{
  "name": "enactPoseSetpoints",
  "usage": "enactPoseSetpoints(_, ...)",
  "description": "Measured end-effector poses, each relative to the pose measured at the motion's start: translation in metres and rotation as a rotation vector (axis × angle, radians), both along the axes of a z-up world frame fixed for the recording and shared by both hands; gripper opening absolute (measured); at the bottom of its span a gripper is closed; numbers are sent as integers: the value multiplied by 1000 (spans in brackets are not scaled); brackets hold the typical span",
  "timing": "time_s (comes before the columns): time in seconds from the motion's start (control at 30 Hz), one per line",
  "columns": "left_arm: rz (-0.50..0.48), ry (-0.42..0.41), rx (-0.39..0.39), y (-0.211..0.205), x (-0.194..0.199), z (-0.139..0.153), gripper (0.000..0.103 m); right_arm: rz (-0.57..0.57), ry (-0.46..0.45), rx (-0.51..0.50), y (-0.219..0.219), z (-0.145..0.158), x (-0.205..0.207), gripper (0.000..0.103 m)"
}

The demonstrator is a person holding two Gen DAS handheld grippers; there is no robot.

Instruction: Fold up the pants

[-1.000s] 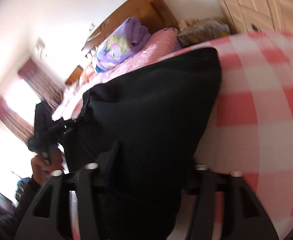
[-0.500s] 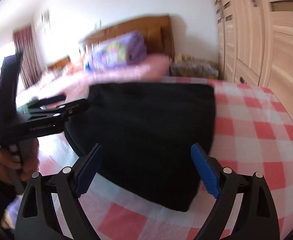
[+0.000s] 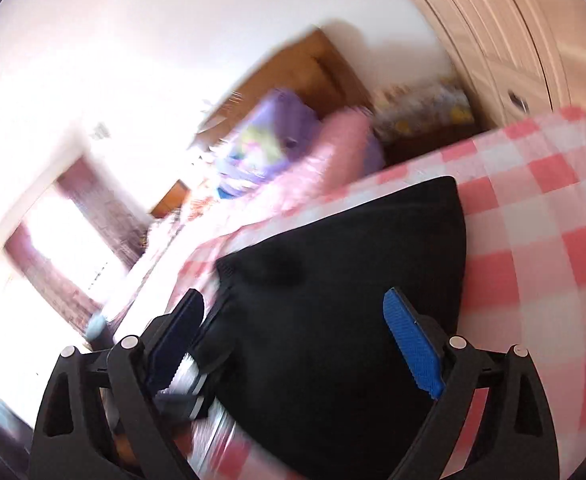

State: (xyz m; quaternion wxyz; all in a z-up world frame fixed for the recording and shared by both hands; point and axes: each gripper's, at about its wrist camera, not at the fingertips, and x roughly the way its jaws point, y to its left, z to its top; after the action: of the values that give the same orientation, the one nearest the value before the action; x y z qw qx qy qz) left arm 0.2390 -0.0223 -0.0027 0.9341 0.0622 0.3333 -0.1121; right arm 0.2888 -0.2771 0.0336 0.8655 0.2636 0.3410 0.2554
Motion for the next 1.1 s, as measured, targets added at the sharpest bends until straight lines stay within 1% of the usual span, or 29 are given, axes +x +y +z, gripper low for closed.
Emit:
enactPoseSetpoints(0.03,-3,4,2,0,1,0,102,32,68,16,9,-7,33,89)
enactPoseSetpoints(0.1,-20,9,13,1,0,-1,102,61,139,60,18,-17,68,89)
enactPoseSetpoints(0.13,-26,11,14,2,1,-1,102,43,174,36,24,-24,89,89)
enactPoseSetpoints(0.17,-31,16,12,3,1,-2,102,20,181,-10,27,-26,102,89)
enactPoseSetpoints(0.2,-38,21,10,4,1,-2,102,-33,187,-74,26,-30,113,89)
enactPoseSetpoints(0.23,-45,23,12,5,2,-2,102,-98,235,-72,17,-40,126,88)
enactPoseSetpoints(0.3,-55,26,10,7,2,-3,102,-139,260,55,3,-47,130,89)
enactPoseSetpoints(0.33,-56,27,5,7,2,-3,102,-163,244,98,-3,-45,126,89)
enactPoseSetpoints(0.4,-55,20,3,8,2,-4,102,-155,201,112,-4,-37,114,89)
enactPoseSetpoints(0.43,-53,14,3,8,2,-4,102,-152,166,109,-2,-29,102,89)
enactPoseSetpoints(0.5,-48,11,-1,8,1,-4,102,-126,97,148,-2,-16,76,89)
enactPoseSetpoints(0.53,-45,13,-3,8,1,-4,102,-85,47,182,2,-7,54,90)
enactPoseSetpoints(0.57,-41,17,-4,8,2,-4,102,-54,22,183,7,-4,42,94)
enactPoseSetpoints(0.6,-38,19,-4,9,3,-3,102,-25,9,156,14,0,29,99)
enactPoseSetpoints(0.63,-33,23,-2,8,3,-3,102,-1,4,97,21,-2,17,99)
enactPoseSetpoints(0.67,-30,27,0,7,4,-2,102,21,18,42,28,-6,10,99)
enactPoseSetpoints(0.7,-26,31,3,6,4,-2,102,32,37,12,30,-11,8,99)
enactPoseSetpoints(0.73,-24,35,5,6,5,-2,102,31,73,-30,31,-22,7,99)
enactPoseSetpoints(0.77,-23,37,6,6,6,-1,102,20,92,-35,29,-30,10,99)
enactPoseSetpoints(0.83,-21,41,10,4,7,0,102,-13,102,25,17,-45,15,98)
enactPoseSetpoints(0.9,-19,50,15,3,8,1,102,-75,135,119,3,-45,10,98)
enactPoseSetpoints(0.93,-20,55,14,3,9,1,102,-113,138,141,0,-37,2,99)
enactPoseSetpoints(1.0,-12,65,13,4,10,3,102,-108,72,142,4,-22,-18,99)
enactPoseSetpoints(1.07,18,59,34,2,7,12,101,-62,0,135,16,-9,-43,99)
enactPoseSetpoints(1.1,16,42,33,0,4,21,101,-36,-31,121,21,-5,-54,99)
